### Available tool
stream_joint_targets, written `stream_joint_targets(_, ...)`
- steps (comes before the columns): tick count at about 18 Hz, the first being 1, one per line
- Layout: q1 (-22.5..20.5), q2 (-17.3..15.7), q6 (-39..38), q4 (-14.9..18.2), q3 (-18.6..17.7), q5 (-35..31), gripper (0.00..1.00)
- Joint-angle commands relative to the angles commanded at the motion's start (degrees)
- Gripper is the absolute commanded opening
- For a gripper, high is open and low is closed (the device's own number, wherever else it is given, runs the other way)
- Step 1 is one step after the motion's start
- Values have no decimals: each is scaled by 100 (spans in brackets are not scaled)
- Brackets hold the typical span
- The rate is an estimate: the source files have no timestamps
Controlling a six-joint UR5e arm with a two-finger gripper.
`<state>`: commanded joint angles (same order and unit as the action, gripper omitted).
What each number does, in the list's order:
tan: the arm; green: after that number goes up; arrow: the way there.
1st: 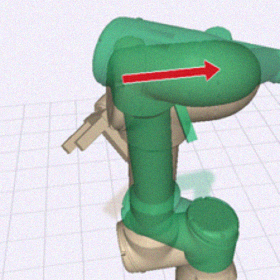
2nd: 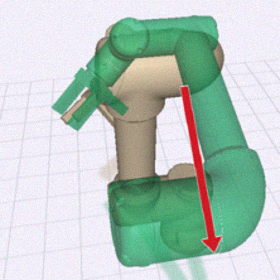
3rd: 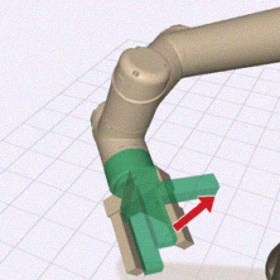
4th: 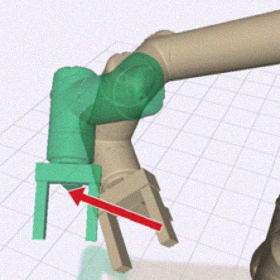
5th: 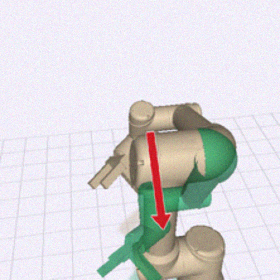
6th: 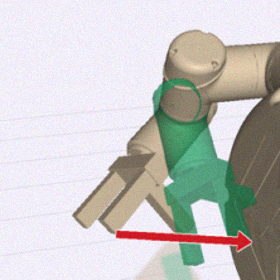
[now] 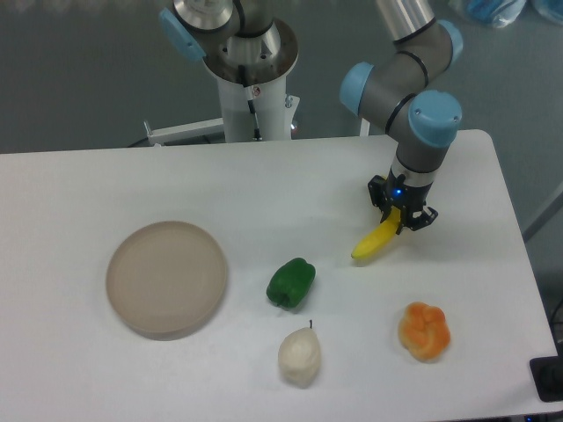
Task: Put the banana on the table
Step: 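Lower the banana onto the table beside the gripper's path, then open the gripper to release the banana on the table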
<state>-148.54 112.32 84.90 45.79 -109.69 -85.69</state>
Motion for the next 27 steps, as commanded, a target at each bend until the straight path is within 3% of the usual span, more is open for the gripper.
stream_joint_targets(27,53,70,0,0,18,0,38)
